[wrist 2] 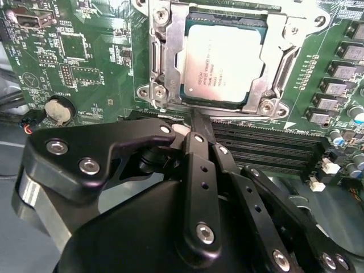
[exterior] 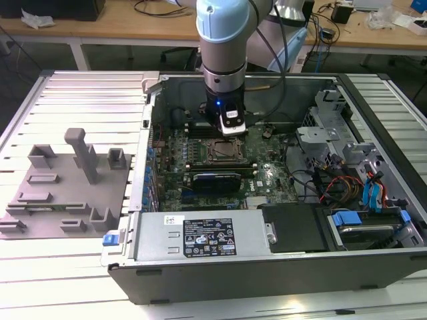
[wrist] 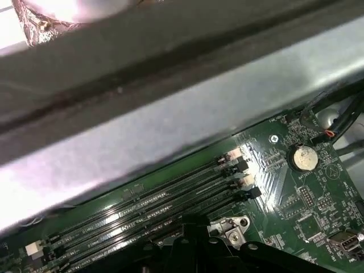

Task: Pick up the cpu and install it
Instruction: 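Install the first cpu locking lever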

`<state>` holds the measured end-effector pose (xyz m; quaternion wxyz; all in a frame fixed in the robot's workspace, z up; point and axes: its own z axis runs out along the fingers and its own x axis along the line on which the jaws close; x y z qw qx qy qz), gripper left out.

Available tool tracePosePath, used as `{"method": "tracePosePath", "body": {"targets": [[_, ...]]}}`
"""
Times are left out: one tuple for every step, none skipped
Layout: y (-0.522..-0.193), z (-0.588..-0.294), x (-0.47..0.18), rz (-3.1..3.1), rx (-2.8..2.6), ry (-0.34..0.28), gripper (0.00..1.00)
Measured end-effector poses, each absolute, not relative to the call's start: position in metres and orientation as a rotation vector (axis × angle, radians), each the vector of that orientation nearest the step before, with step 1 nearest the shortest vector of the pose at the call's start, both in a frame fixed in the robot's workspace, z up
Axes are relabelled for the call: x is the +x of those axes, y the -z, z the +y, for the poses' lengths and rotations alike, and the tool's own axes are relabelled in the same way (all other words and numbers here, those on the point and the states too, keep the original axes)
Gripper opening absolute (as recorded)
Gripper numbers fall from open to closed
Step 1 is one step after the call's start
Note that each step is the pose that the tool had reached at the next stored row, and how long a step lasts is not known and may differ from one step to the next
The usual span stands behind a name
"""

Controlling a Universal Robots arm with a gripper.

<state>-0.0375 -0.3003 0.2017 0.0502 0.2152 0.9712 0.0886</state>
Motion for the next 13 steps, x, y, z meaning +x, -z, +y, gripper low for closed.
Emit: {"method": "tracePosePath", "body": {"targets": [[-0.2030,-0.2986,-0.0373,2.958,0.655,-0.269,0.11],[-0.2091,-0.2966,-0.0373,2.958,0.655,-0.267,0.11],[-0.2124,-0.2955,-0.0373,2.958,0.655,-0.263,0.11],[-0.2126,-0.2951,-0.0373,2.958,0.655,-0.263,0.11],[-0.2125,-0.2948,-0.0373,2.957,0.655,-0.263,0.11],[-0.2125,-0.2944,-0.0373,2.957,0.655,-0.263,0.11],[-0.2125,-0.2936,-0.0374,2.958,0.655,-0.262,0.11],[-0.2125,-0.2934,-0.0377,2.957,0.655,-0.262,0.11],[-0.2125,-0.2933,-0.0383,2.957,0.655,-0.262,0.11],[-0.2125,-0.2933,-0.0390,2.956,0.654,-0.262,0.11],[-0.2124,-0.2932,-0.0396,2.956,0.654,-0.261,0.11],[-0.2123,-0.2932,-0.0401,2.956,0.654,-0.261,0.11],[-0.2120,-0.2931,-0.0404,2.955,0.654,-0.260,0.11]]}}
